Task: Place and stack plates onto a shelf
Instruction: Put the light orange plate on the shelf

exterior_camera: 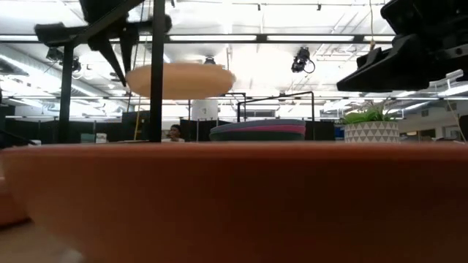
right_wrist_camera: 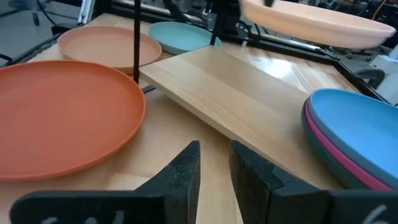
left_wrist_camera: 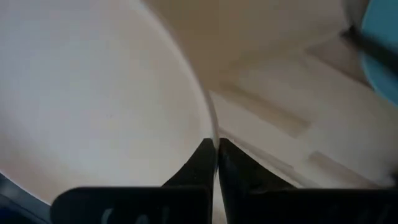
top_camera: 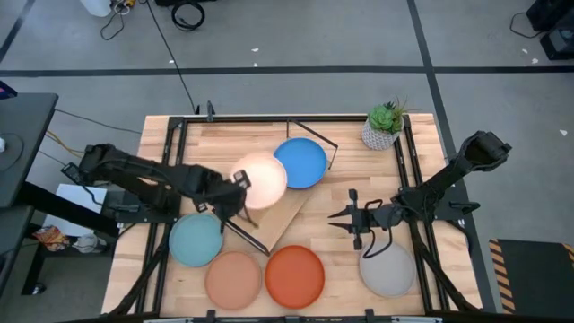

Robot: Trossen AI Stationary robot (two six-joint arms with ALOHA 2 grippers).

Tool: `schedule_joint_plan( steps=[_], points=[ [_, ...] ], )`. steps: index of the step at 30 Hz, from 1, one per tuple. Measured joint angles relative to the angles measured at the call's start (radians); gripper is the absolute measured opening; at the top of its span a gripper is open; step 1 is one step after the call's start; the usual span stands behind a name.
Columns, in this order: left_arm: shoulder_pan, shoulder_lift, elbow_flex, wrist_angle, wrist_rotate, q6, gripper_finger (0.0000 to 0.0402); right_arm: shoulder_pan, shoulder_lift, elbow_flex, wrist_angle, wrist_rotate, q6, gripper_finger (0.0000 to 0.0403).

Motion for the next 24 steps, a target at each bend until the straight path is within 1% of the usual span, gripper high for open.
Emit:
schedule_joint_plan(
  steps=[4, 6, 11, 12, 16, 22, 24],
  points=[
    [-0.055, 0.000, 0.000, 0.060, 0.018, 0.072, 0.0013, -0.023, 0.000, 0.000, 0.000, -0.008, 0.023, 0.0091],
    [-0.064, 0.002, 0.000, 0.076, 0.054, 0.091, 0.0013, -0.030, 0.000, 0.000, 0.002, -0.007, 0.042, 0.0091],
    [-0.064, 0.028, 0.000, 0.052, 0.108, 0.120, 0.0013, -0.039, 0.000, 0.000, 0.020, -0.006, 0.067, 0.0091],
    [-0.063, 0.035, 0.000, 0.057, 0.105, 0.147, 0.0013, -0.041, 0.000, 0.000, 0.025, -0.006, 0.064, 0.0091],
    [-0.061, 0.053, 0.000, 0.046, 0.036, 0.291, 0.0013, -0.051, 0.000, 0.000, 0.027, -0.006, 0.051, 0.0091],
    [-0.033, 0.066, -0.024, -0.003, 0.026, 0.447, 0.0013, -0.074, 0.000, 0.000, 0.018, -0.007, 0.037, 0.0091],
    [-0.032, 0.066, -0.041, 0.009, 0.026, 0.507, 0.0013, -0.079, 0.000, -0.001, 0.011, -0.008, 0.032, 0.0091]
  ],
)
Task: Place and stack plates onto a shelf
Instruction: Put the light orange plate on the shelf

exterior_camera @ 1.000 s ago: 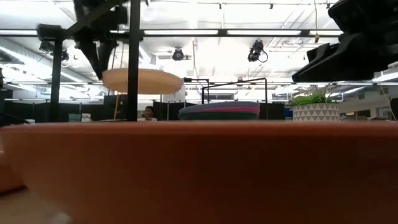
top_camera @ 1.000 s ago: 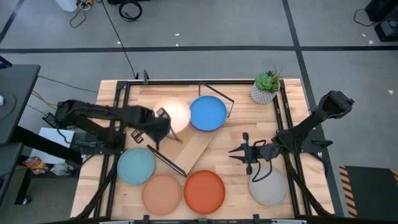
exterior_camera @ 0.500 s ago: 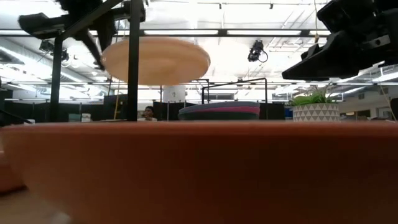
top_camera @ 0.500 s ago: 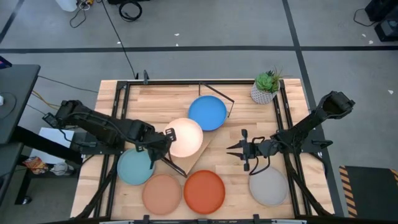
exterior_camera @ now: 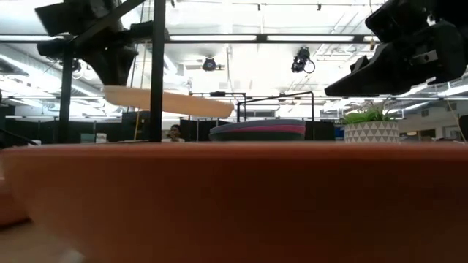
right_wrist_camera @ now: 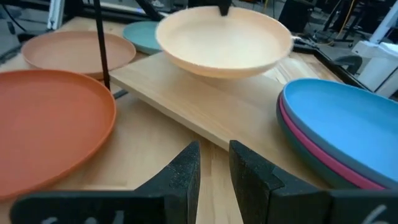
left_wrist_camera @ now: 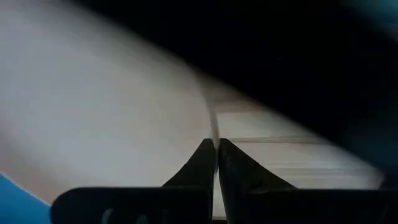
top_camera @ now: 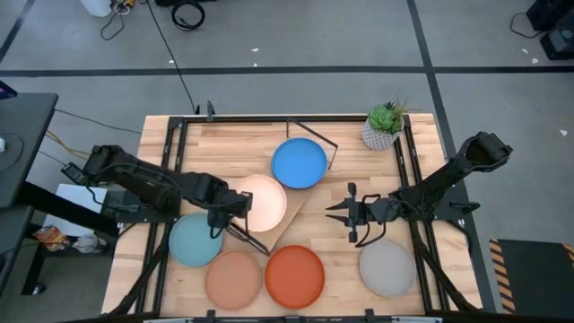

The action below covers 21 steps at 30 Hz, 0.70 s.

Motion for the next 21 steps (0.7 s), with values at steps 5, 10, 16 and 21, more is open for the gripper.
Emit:
schedule_joint_plan(
  steps=[5, 10, 16, 21],
  points=[
    [0.025, 0.000, -0.019, 0.039, -0.005, 0.052, 0.0019, -0.014, 0.000, 0.000, 0.009, -0.023, -0.017, 0.0091],
    [0.053, 0.000, -0.020, 0.058, 0.004, 0.080, 0.0019, -0.018, 0.000, 0.000, 0.008, -0.029, -0.017, 0.0091],
    [0.073, 0.000, -0.020, 0.082, 0.016, 0.016, 0.0047, -0.018, 0.000, 0.000, 0.008, -0.030, -0.008, 0.0091],
    [0.062, 0.000, -0.020, 0.095, 0.001, -0.031, 0.0081, -0.018, 0.000, 0.000, 0.008, -0.030, -0.006, 0.0091]
  ],
)
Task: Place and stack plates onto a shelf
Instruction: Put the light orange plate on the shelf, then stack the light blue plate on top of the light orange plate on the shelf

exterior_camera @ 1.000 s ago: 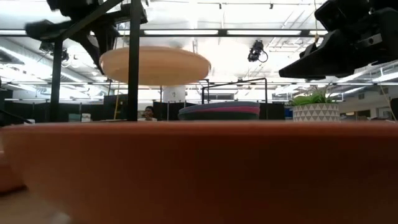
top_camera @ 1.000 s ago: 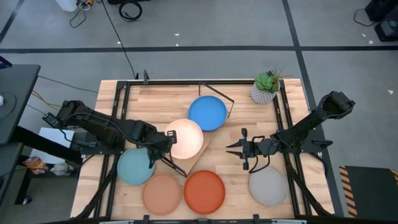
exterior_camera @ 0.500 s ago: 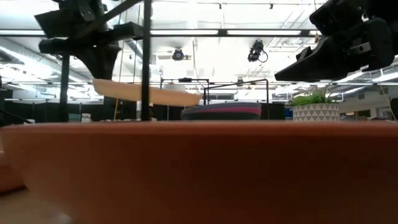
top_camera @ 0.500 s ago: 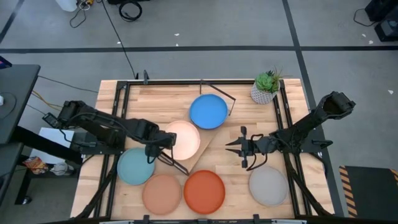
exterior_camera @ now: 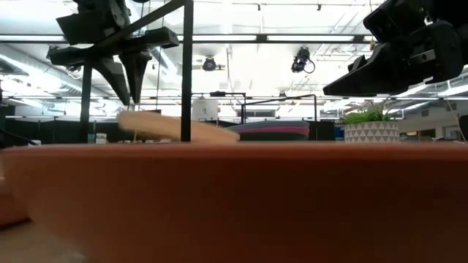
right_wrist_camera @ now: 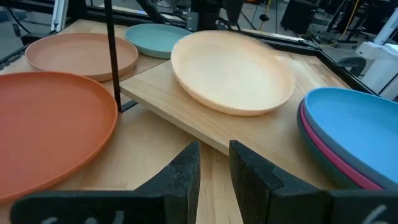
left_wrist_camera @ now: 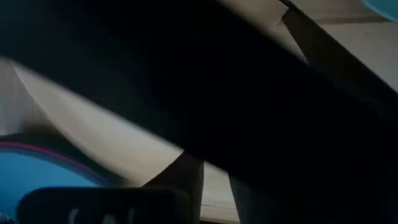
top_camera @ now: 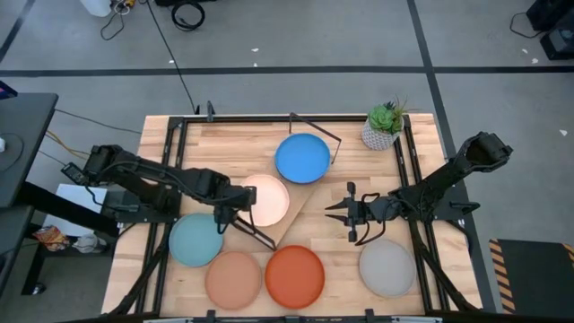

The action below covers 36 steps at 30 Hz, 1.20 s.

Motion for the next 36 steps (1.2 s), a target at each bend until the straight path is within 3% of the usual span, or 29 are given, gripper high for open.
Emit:
schedule_joint_plan(
  steps=[11, 18, 22, 27, 32, 36],
  points=[
    [-0.017, -0.015, 0.042, 0.002, -0.112, -0.292, 0.0113, 0.004, 0.000, 0.000, 0.001, -0.021, 0.027, 0.0091],
    [0.055, -0.045, 0.090, -0.046, -0.140, -0.561, 0.0114, 0.014, 0.008, 0.052, 0.004, 0.014, -0.026, 0.0091],
    [0.132, -0.111, 0.097, -0.002, -0.061, -0.701, 0.0114, -0.010, 0.075, 0.146, 0.003, -0.044, -0.153, 0.0091],
    [0.254, -0.244, 0.098, 0.124, 0.137, -0.965, 0.0114, -0.048, 0.220, 0.278, -0.061, -0.068, -0.207, 0.0091],
    [0.315, -0.351, 0.101, 0.199, 0.280, -1.495, 0.0114, -0.088, 0.332, 0.363, -0.067, -0.092, -0.244, 0.0091],
    [0.288, -0.413, 0.099, 0.038, 0.418, -1.732, 0.0114, -0.104, 0.339, 0.377, -0.118, -0.085, -0.261, 0.0091]
  ],
)
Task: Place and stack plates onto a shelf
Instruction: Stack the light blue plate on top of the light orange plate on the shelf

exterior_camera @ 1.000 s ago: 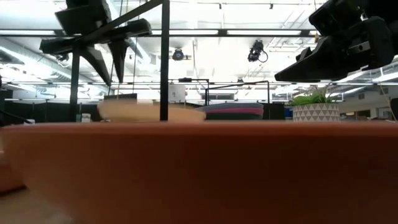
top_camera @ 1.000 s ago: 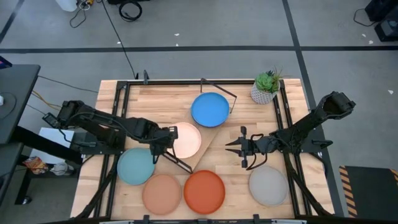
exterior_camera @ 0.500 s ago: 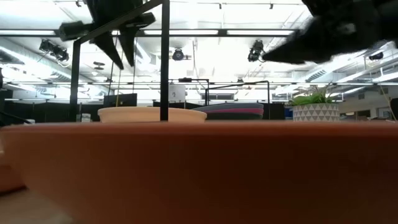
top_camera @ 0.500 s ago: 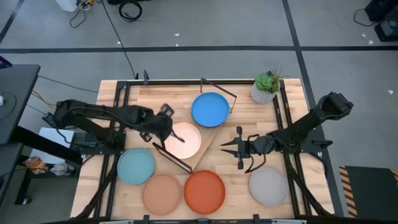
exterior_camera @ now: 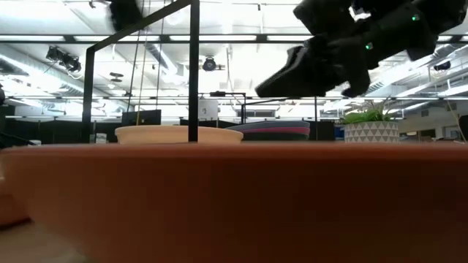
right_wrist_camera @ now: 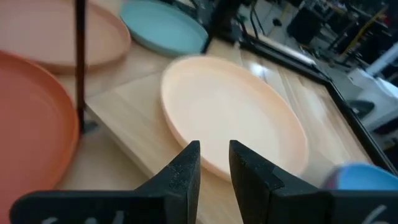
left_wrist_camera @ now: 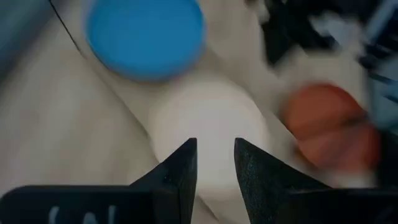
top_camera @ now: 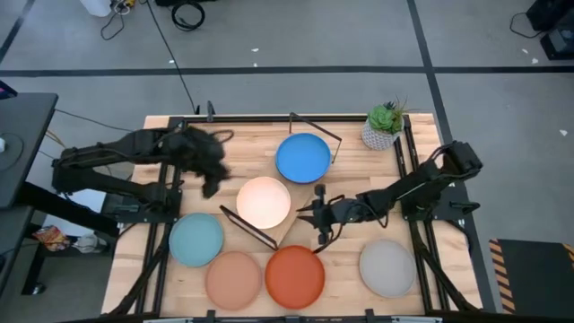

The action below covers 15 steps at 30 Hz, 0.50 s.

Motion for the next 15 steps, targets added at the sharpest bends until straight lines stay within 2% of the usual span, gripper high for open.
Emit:
schedule_joint_plan(
  steps=[2, 5, 10, 15],
  points=[
    [-0.060, -0.017, 0.000, -0.106, 0.047, -0.131, 0.0112, 0.010, -0.032, -0.003, -0.061, 0.028, 0.015, 0.0091],
    [-0.205, -0.031, -0.023, -0.211, 0.053, -0.358, 0.0102, 0.038, -0.087, -0.003, -0.168, 0.048, 0.063, 0.0091],
    [-0.475, -0.026, -0.113, -0.145, -0.013, -0.751, 0.0082, 0.115, -0.130, -0.021, -0.261, 0.069, 0.156, 0.0091],
    [-0.677, 0.063, -0.191, -0.040, -0.037, -0.949, 0.0067, 0.202, -0.130, -0.109, -0.114, 0.119, 0.167, 0.0091]
  ],
)
